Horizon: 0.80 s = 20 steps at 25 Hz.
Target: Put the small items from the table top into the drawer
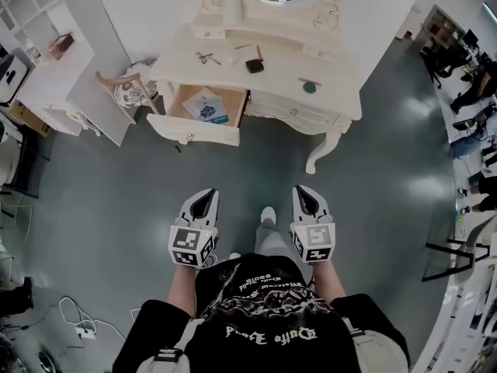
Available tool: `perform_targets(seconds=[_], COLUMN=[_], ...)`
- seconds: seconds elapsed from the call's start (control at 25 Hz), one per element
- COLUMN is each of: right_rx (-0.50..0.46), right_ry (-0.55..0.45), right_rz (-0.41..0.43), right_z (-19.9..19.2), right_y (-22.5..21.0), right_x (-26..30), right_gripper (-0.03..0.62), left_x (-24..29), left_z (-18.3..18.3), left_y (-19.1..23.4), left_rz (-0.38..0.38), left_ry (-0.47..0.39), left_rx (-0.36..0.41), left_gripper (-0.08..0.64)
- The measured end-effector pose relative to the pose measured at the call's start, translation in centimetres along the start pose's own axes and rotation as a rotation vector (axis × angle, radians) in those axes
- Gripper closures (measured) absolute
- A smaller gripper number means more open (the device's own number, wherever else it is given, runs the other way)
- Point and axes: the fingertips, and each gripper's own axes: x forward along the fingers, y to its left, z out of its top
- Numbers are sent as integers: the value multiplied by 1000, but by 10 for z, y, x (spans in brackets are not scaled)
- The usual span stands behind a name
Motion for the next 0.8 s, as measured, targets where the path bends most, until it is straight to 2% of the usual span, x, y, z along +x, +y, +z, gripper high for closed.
perform_targets(seconds=[0.12,0.36,0.8], right_rx=[16,6,-48], right_ry=[12,29,53], right_rz=[17,60,160], right_z=[1,12,24], right_y=[-11,-38,-82], right_x=[24,69,128], right_gripper=[583,583,583], left_x=[18,61,135], left_z=[7,16,35], left_y=[12,21,14], left_rz=[16,57,83], left_ry=[-1,42,26], left_rx=[-16,20,-23], left_gripper=[545,545,545])
